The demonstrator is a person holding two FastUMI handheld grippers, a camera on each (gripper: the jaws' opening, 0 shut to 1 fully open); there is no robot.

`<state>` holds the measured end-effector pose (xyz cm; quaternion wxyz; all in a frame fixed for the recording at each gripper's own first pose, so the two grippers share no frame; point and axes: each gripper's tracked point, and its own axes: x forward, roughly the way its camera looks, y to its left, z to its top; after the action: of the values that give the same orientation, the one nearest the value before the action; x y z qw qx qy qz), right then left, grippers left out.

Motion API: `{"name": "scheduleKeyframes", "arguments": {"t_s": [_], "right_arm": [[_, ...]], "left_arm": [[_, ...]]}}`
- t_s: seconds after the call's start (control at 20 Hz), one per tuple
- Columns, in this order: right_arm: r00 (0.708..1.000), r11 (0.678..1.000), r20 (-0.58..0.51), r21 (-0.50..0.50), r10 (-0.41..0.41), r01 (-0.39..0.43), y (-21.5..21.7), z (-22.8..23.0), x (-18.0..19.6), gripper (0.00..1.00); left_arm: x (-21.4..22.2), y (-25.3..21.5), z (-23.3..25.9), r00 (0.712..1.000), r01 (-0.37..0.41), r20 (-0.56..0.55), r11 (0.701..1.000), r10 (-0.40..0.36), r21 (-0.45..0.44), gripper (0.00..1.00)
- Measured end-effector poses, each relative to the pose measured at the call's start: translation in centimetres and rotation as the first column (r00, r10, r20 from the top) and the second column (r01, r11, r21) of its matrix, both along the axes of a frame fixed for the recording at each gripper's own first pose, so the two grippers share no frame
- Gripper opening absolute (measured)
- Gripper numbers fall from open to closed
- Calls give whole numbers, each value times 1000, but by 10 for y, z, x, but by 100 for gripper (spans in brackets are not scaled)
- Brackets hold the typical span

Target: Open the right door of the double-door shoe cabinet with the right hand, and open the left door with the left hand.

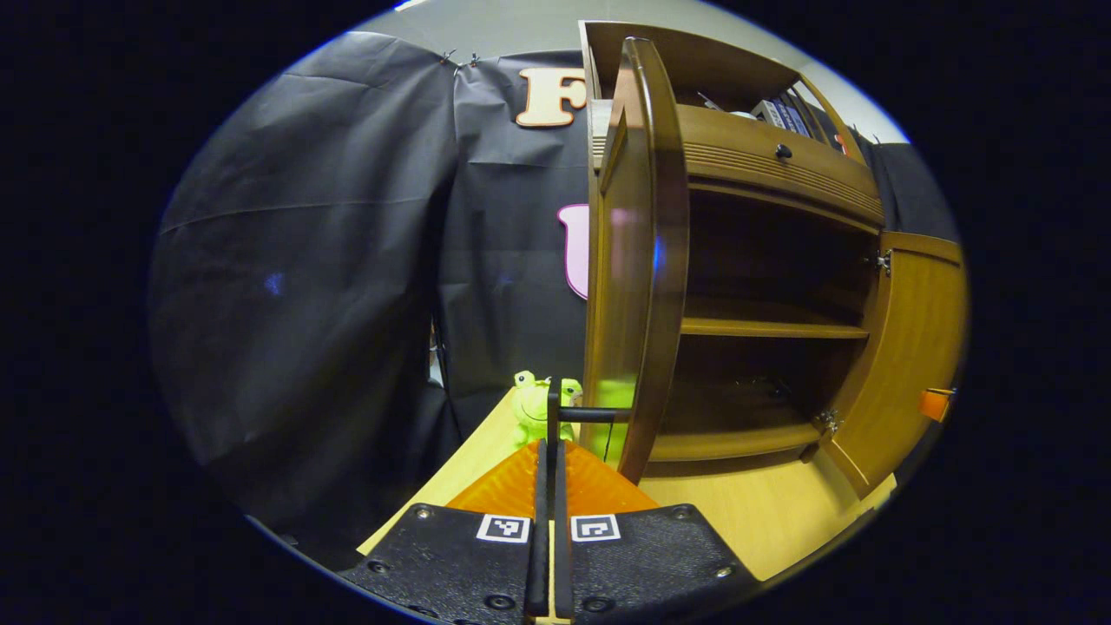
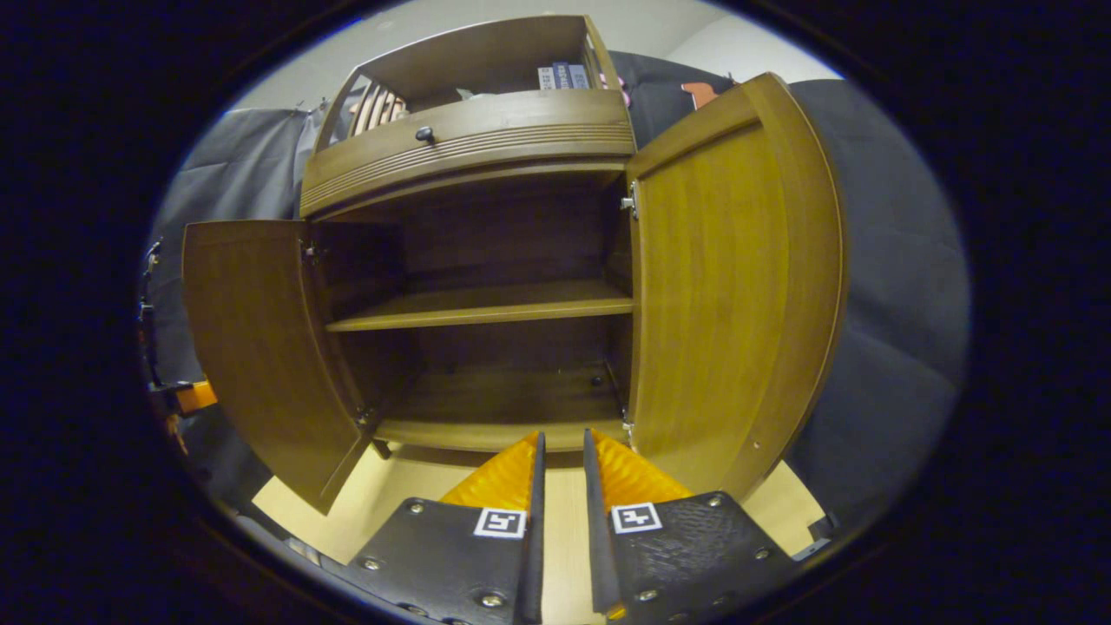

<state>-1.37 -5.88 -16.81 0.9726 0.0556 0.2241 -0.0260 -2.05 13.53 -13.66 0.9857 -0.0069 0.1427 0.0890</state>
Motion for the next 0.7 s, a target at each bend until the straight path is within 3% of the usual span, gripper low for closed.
{"name": "scheduleKeyframes", "arguments": {"t_s": [0.5, 0.7], "right_arm": [[998, 998, -2, 16, 59, -59, 15, -5, 7, 22], [998, 998, 4, 17, 66, -66, 14, -1, 6, 22]], "left_arm": [[-23, 30, 12, 989, -146, 21, 989, 145, 36, 1], [-23, 17, 16, 987, -156, 31, 988, 155, 21, 1]]}}
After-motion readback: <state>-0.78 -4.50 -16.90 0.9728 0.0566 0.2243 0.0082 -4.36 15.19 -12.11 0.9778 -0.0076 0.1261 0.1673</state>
